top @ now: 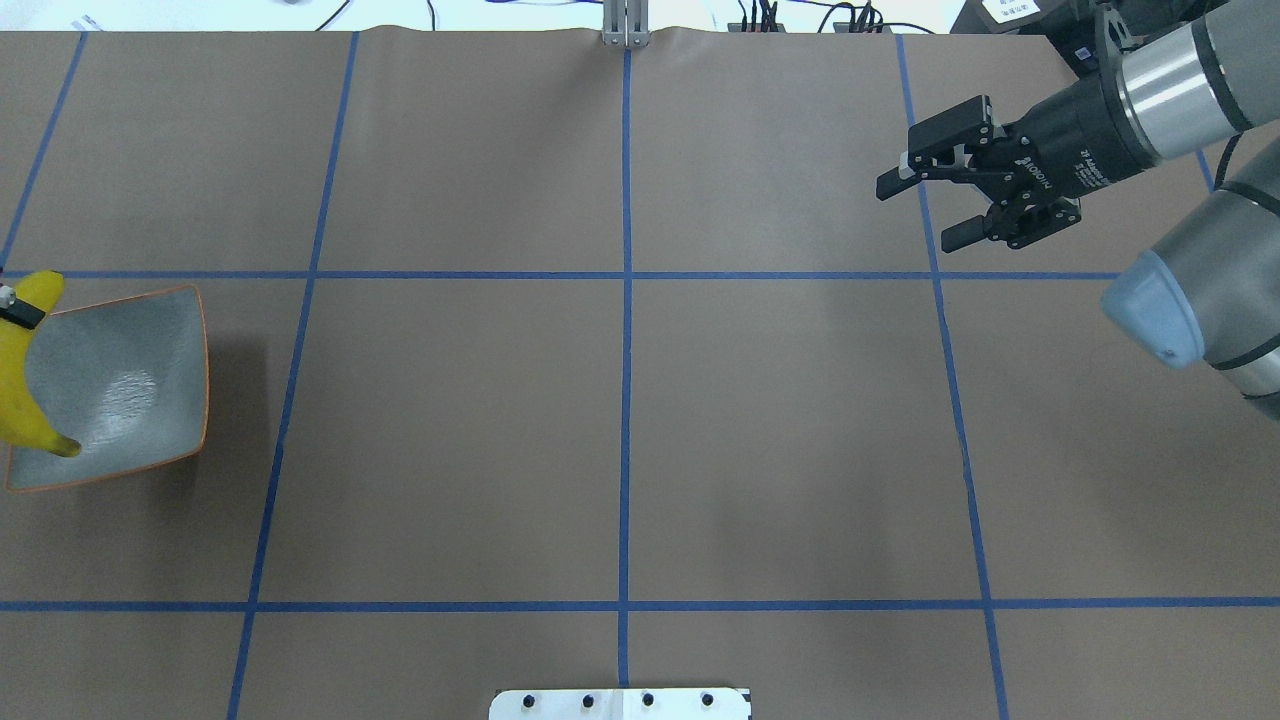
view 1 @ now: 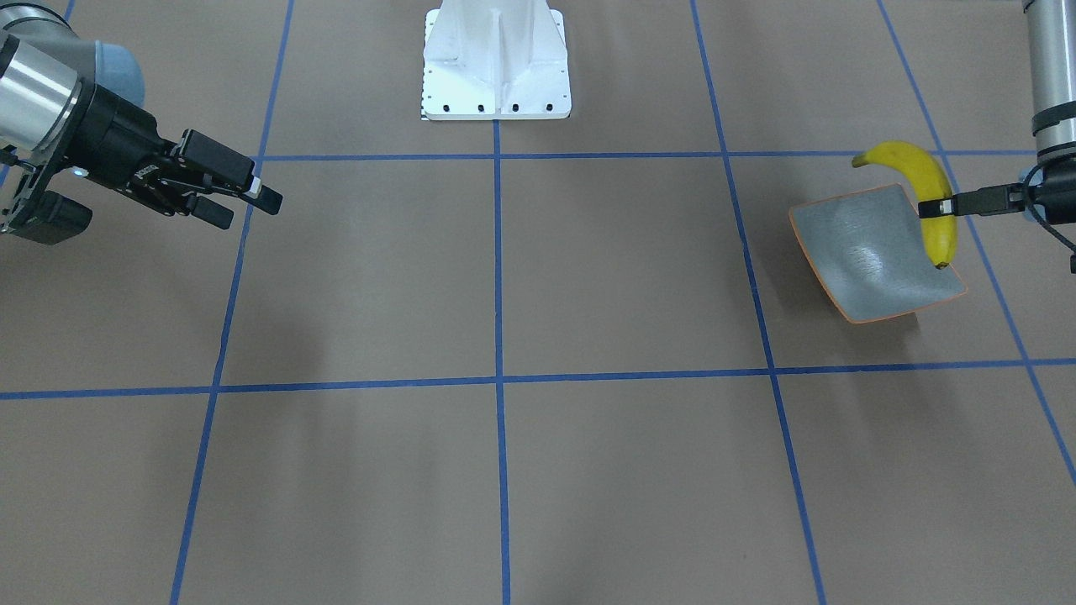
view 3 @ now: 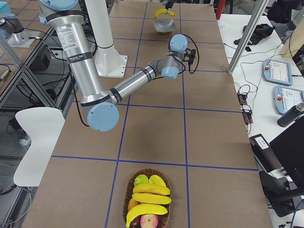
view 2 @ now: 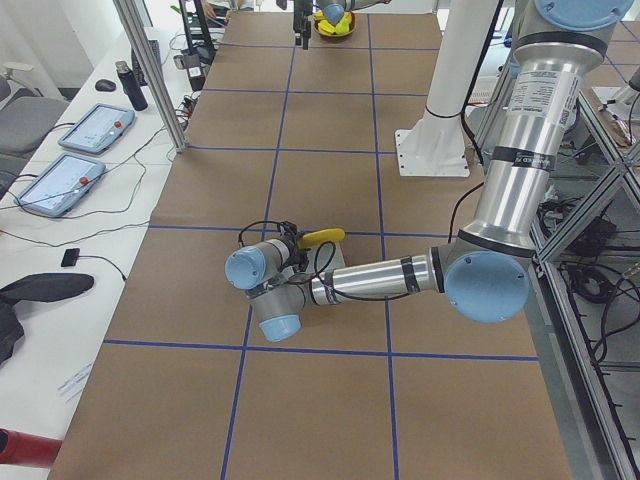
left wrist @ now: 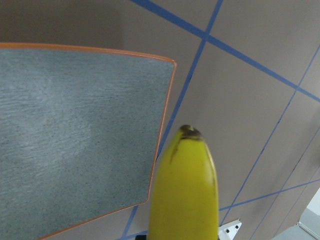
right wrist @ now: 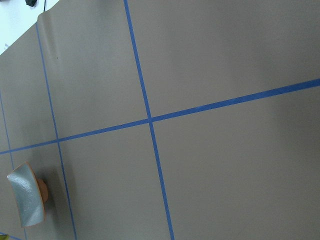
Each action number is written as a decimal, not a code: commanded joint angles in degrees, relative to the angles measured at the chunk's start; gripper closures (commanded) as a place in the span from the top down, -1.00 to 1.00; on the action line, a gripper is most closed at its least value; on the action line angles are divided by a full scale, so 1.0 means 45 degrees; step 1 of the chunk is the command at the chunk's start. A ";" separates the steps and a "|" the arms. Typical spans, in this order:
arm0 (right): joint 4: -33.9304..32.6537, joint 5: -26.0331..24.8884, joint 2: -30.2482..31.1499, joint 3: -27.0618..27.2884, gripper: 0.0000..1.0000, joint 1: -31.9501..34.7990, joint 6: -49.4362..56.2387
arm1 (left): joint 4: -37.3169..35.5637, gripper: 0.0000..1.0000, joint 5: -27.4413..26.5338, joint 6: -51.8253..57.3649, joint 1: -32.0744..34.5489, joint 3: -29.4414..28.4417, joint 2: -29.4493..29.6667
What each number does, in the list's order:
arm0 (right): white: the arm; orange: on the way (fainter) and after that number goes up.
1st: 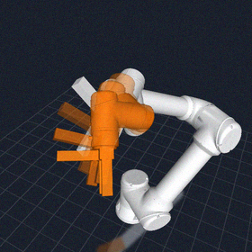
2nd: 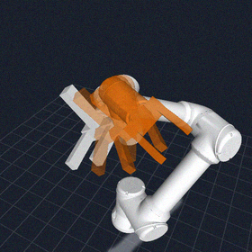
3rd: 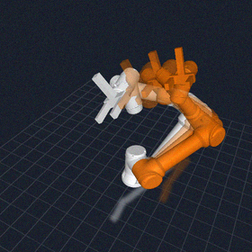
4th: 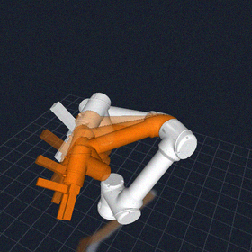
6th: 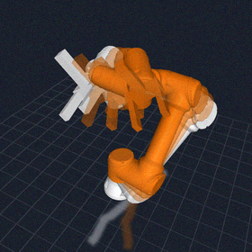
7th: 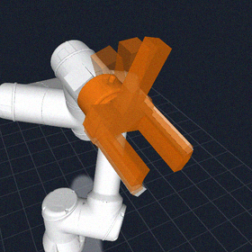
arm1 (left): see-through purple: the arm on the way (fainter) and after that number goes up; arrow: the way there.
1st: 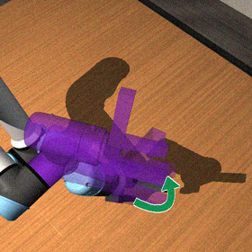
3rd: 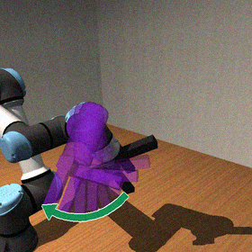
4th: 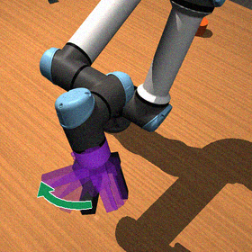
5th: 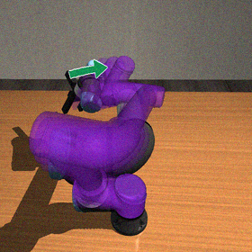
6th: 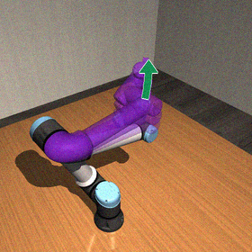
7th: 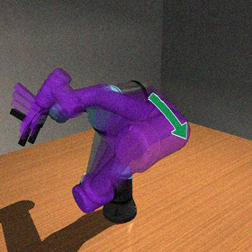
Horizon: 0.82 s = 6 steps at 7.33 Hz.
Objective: Transfer all bananas from basket to plate
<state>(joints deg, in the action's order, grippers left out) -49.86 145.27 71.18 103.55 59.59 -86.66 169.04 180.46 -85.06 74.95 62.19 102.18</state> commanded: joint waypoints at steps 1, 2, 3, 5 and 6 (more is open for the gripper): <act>-0.0013 -0.0192 0.0003 -0.0140 1.00 0.0000 0.0000 | -0.0026 -1.00 -0.0685 0.0113 -0.0054 -0.0207 -0.0030; -0.0013 -0.0290 0.0003 -0.0160 1.00 -0.0019 0.0000 | -0.0006 -1.00 -0.1269 0.0074 -0.0442 -0.0343 0.0008; -0.0013 -0.0426 0.0003 -0.0160 1.00 -0.0039 0.0000 | 0.0033 -1.00 -0.2086 0.0055 -0.0503 -0.0247 -0.0011; 0.0006 -0.0485 -0.0016 -0.0141 1.00 -0.0020 0.0000 | 0.0168 -1.00 -0.2309 0.0210 -0.0524 -0.0188 0.0009; 0.0006 -0.0525 -0.0016 -0.0122 1.00 -0.0020 0.0000 | 0.0537 -1.00 -0.2464 0.0849 -0.0543 -0.0207 -0.0107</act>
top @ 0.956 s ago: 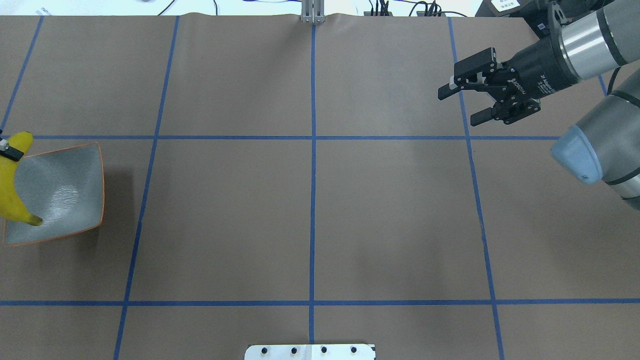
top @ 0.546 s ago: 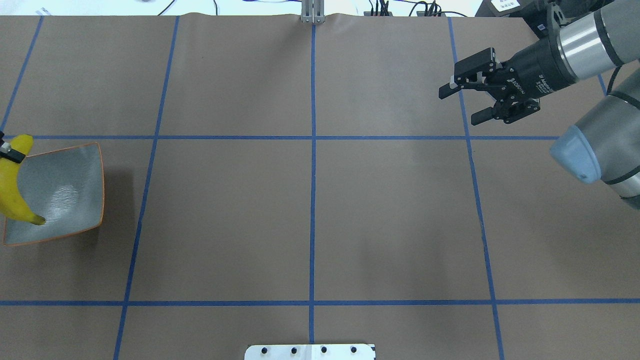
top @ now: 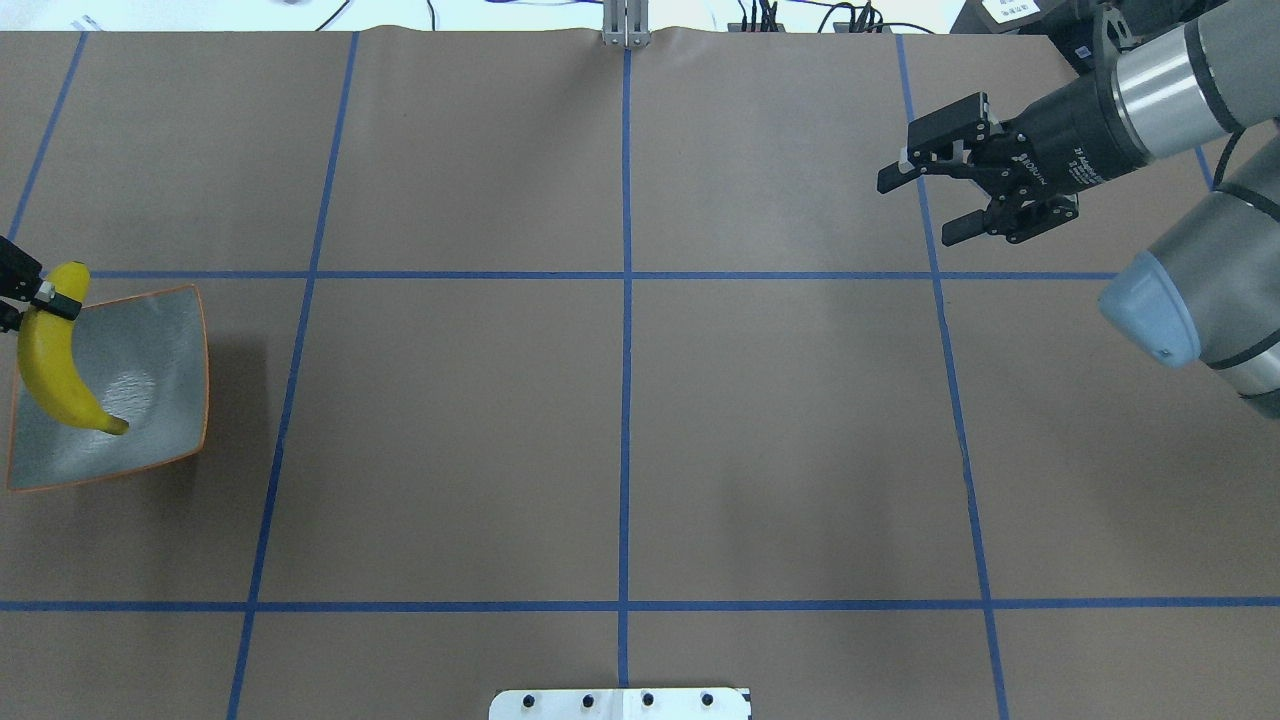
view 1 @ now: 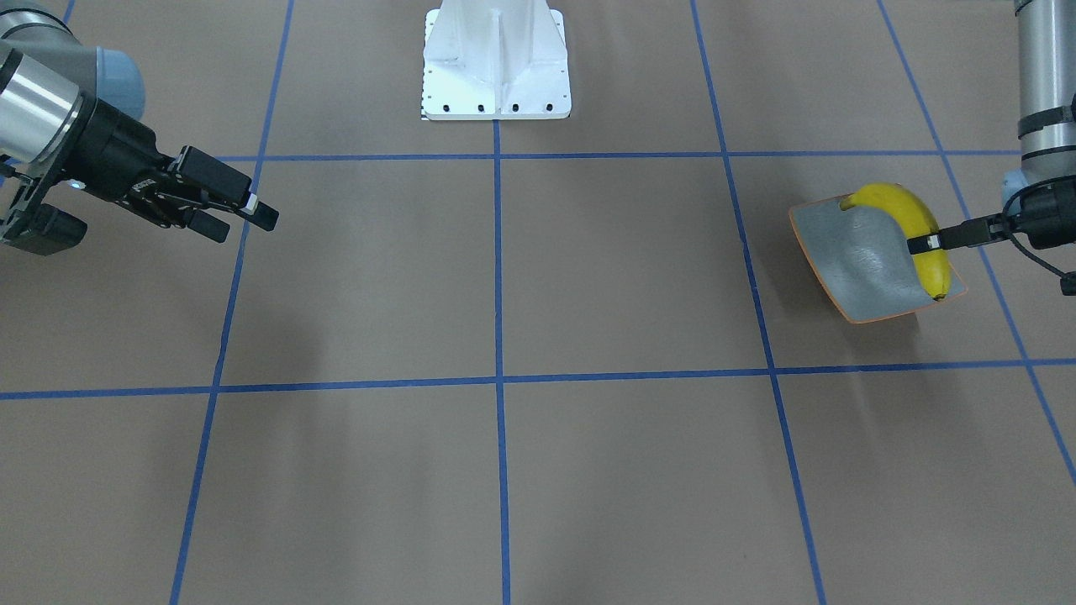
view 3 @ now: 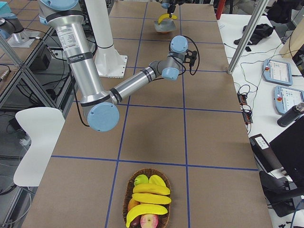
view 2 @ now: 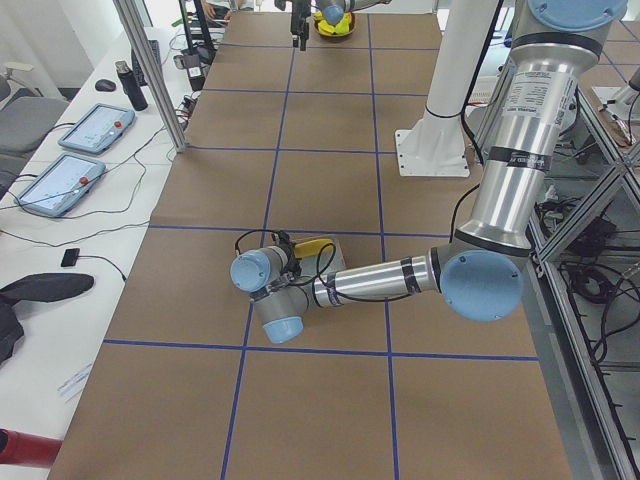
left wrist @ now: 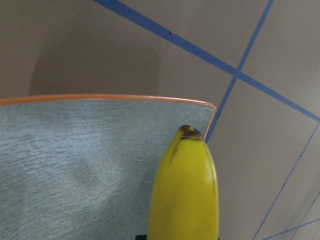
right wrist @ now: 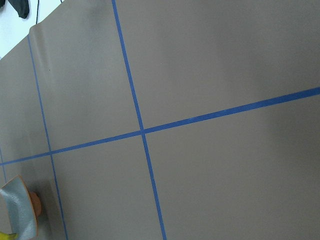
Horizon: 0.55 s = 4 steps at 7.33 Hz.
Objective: Transfer all bananas from basket to plate
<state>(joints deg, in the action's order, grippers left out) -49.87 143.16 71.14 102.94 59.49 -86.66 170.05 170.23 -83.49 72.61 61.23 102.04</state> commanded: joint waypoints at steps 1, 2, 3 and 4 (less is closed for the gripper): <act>0.0007 -0.0093 -0.0009 -0.0003 1.00 -0.0017 0.0000 | 0.0296 -1.00 -0.0849 0.1067 -0.0468 0.0027 -0.0407; 0.0007 -0.0190 0.0011 -0.0004 1.00 0.0002 -0.0019 | 0.0238 -1.00 -0.0914 0.1014 -0.0820 -0.0031 -0.0430; -0.0012 -0.0211 0.0011 -0.0004 1.00 -0.0017 -0.0019 | 0.0179 -1.00 -0.0895 0.0995 -0.0862 -0.0109 -0.0430; 0.0007 -0.0249 0.0011 -0.0023 1.00 -0.0017 -0.0155 | 0.0005 -1.00 -0.0914 0.0975 -0.1114 -0.0071 -0.0430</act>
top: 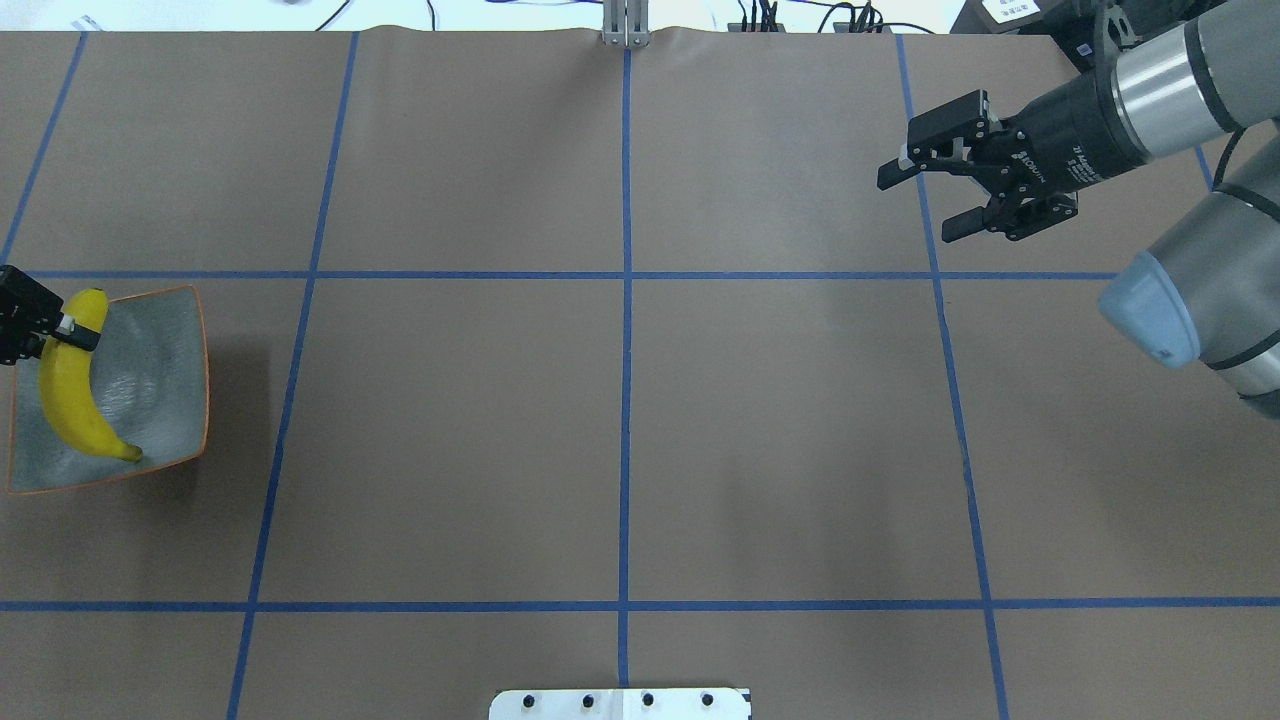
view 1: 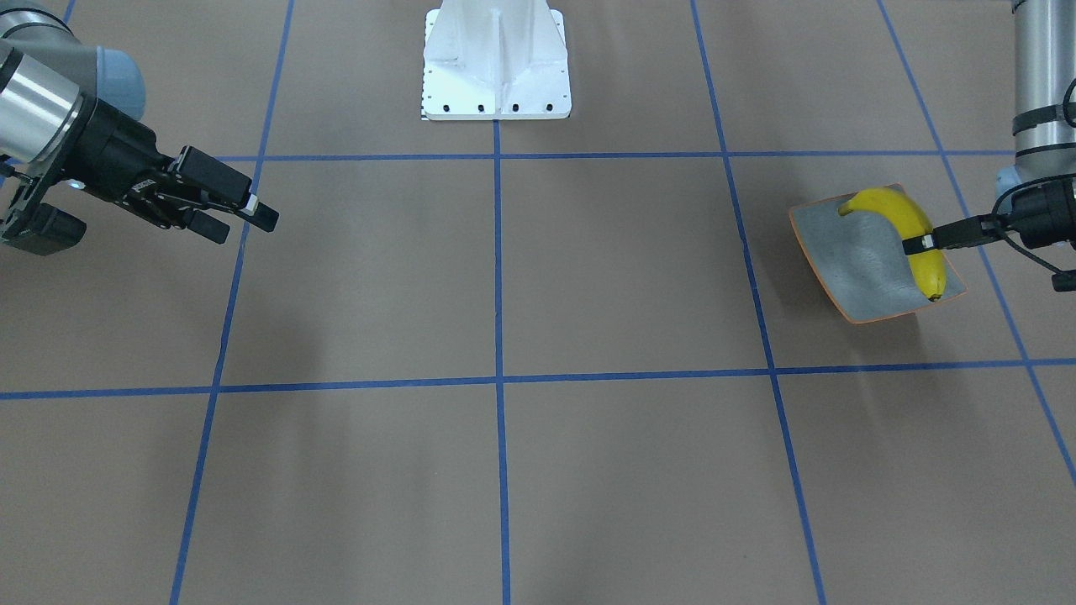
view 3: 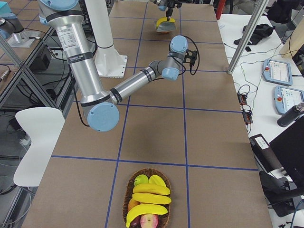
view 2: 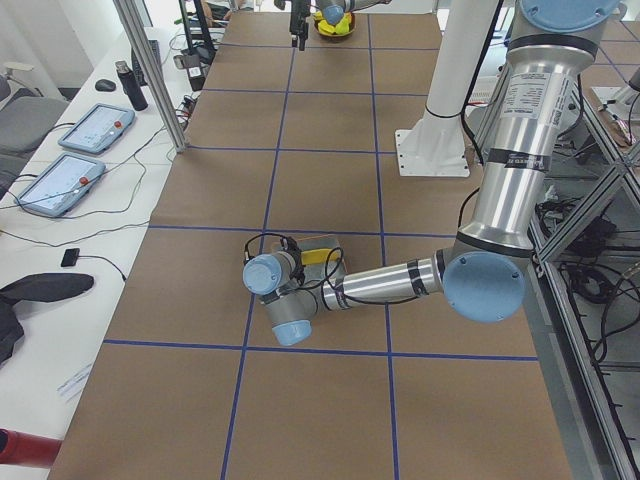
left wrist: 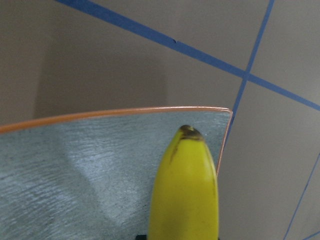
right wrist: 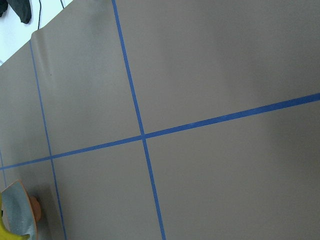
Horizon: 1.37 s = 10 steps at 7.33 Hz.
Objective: Transfer all bananas from basket to plate
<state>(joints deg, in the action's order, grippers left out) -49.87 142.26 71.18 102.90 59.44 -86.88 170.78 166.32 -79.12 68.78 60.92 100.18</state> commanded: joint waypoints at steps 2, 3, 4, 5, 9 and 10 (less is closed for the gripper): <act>0.0009 -0.0187 -0.0134 0.0004 1.00 -0.0084 -0.0518 | -0.0177 0.99 -0.0084 0.0023 -0.0324 0.0056 0.0022; 0.0009 -0.0226 -0.0153 -0.0015 1.00 -0.0142 -0.0518 | -0.0177 1.00 -0.0104 0.0043 -0.0324 0.0056 0.0022; 0.0009 -0.0207 -0.0173 -0.0015 1.00 -0.0162 -0.0518 | -0.0177 1.00 -0.0182 0.0043 -0.0324 0.0076 0.0042; 0.0009 -0.0226 -0.0173 -0.0015 1.00 -0.0162 -0.0518 | -0.0158 1.00 -0.0163 0.0043 -0.0324 0.0095 0.0081; 0.0009 -0.0226 -0.0096 -0.0015 1.00 -0.0162 -0.0518 | -0.0119 1.00 -0.0026 0.0062 0.0434 0.0522 0.0100; 0.0028 -0.0477 -0.0037 -0.0015 1.00 -0.0143 -0.0498 | -0.0118 1.00 -0.0161 0.0101 0.0824 0.0989 0.0120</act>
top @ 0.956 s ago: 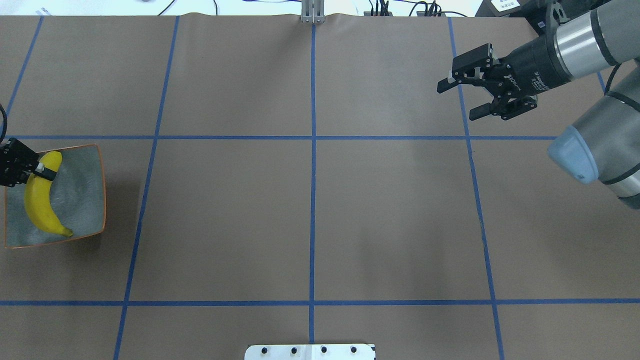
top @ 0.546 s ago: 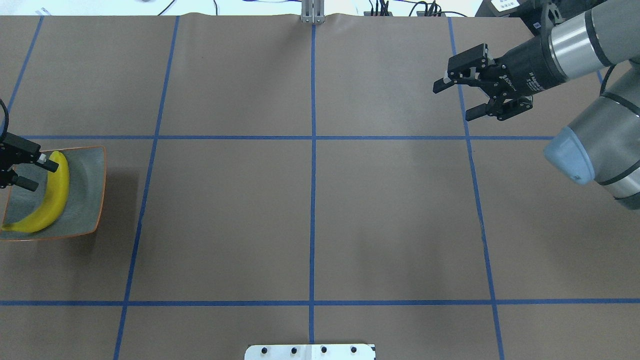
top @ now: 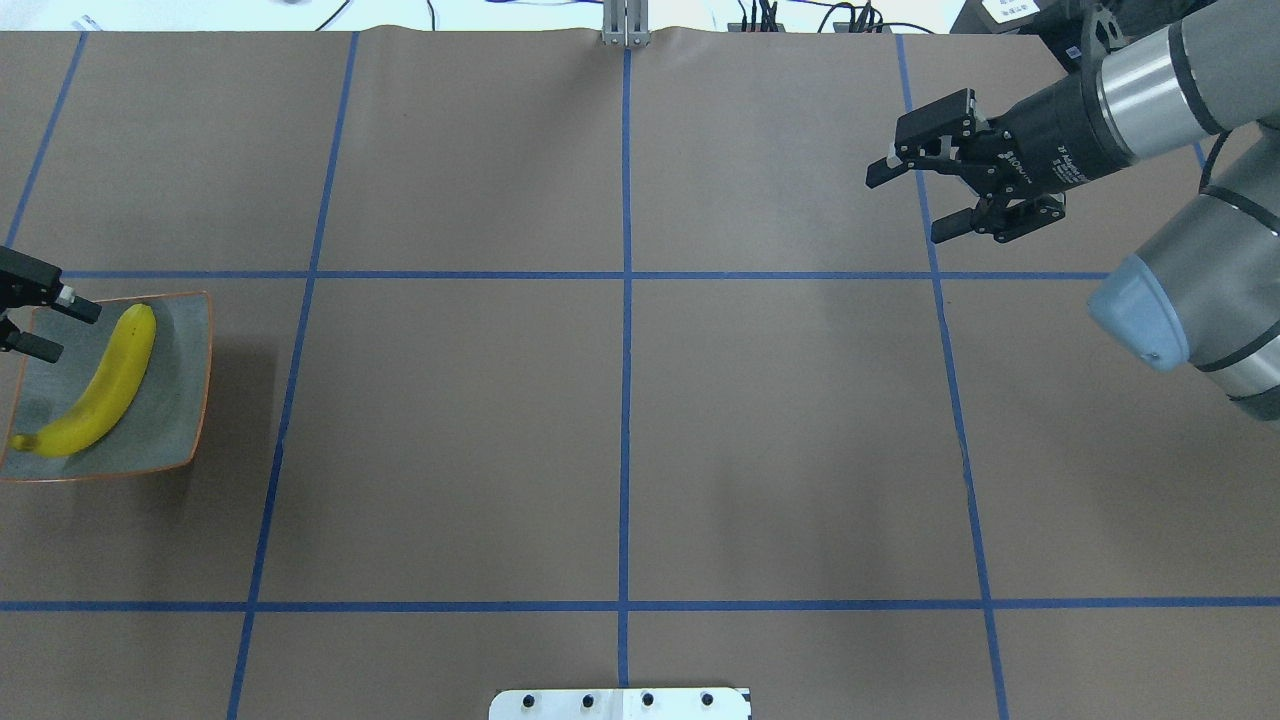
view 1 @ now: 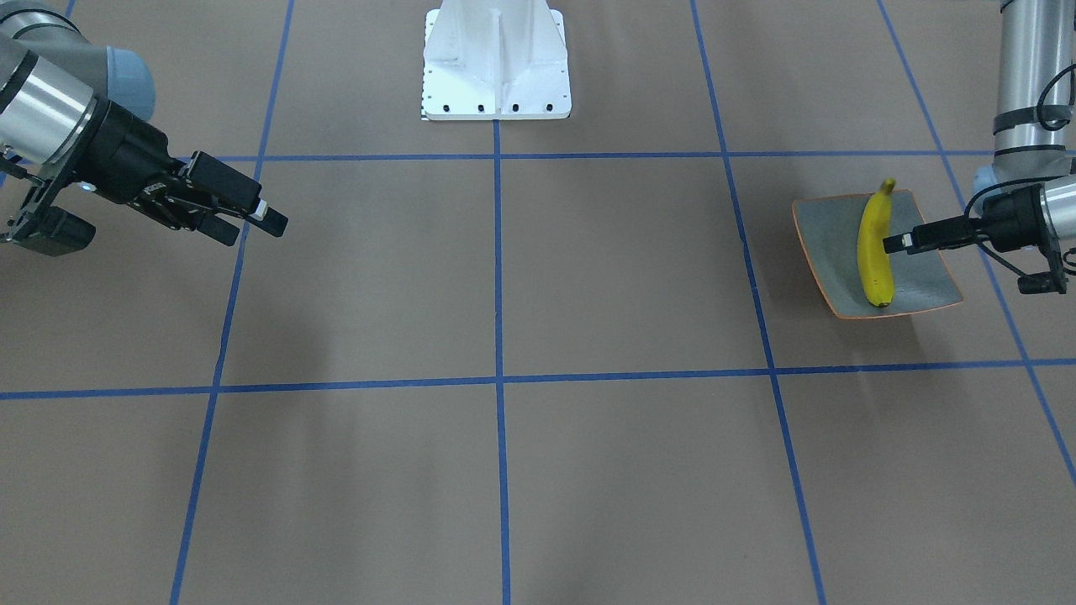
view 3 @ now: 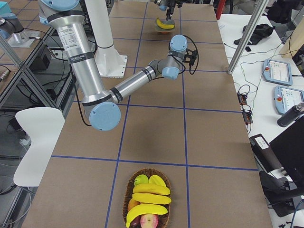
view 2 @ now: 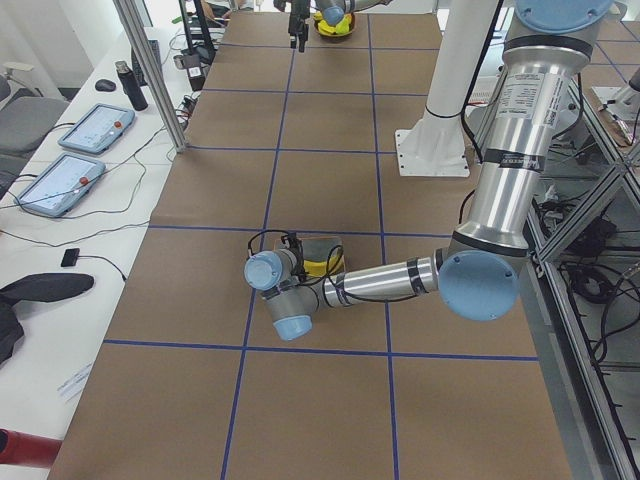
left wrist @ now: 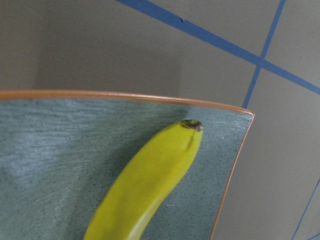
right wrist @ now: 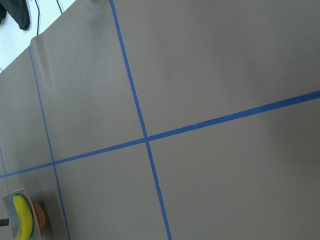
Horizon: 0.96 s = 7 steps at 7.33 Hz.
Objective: Transfer all bananas from basket to plate
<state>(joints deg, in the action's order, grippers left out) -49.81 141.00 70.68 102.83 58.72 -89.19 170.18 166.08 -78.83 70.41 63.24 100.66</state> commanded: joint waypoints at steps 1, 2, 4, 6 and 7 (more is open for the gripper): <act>0.0034 -0.0838 0.0132 0.0039 1.00 0.0038 0.0190 | 0.0053 1.00 -0.0225 0.0114 0.1066 0.0496 0.0054; 0.0035 -0.1618 0.0384 0.0020 1.00 0.0038 0.0327 | 0.0092 1.00 -0.1174 0.0153 0.1382 0.0787 0.0073; -0.0023 -0.2345 0.1513 -0.0096 1.00 0.0328 0.2582 | 0.0054 1.00 -0.2915 0.1412 0.1482 0.0985 0.0054; -0.0082 -0.2543 0.2607 -0.0389 0.98 0.1128 0.4614 | -0.0082 1.00 -0.4575 0.2646 0.1289 0.1005 -0.0024; -0.0083 -0.2524 0.2980 -0.0642 0.98 0.1615 0.5824 | -0.0625 1.00 -0.4988 0.3969 0.1307 0.1024 -0.0024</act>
<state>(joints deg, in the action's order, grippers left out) -50.12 129.78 81.54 101.10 63.45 -69.61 169.40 146.75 -67.02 76.44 67.77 100.63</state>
